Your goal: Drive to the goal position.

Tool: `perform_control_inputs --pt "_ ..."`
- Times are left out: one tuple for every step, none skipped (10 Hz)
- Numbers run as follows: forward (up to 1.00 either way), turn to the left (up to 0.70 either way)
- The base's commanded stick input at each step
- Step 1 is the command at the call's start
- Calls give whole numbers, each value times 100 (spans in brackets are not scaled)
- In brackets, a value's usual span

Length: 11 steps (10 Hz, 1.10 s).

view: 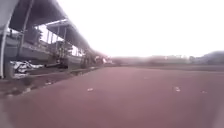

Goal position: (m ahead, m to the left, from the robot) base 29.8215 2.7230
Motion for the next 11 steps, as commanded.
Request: perform_control_inputs --pt "70 0" --pt "70 0" --pt "70 0" --pt "70 0" --pt "70 0" --pt "70 0" --pt "70 0" --pt "70 0" --pt "70 0" --pt "70 0" --pt "70 0"
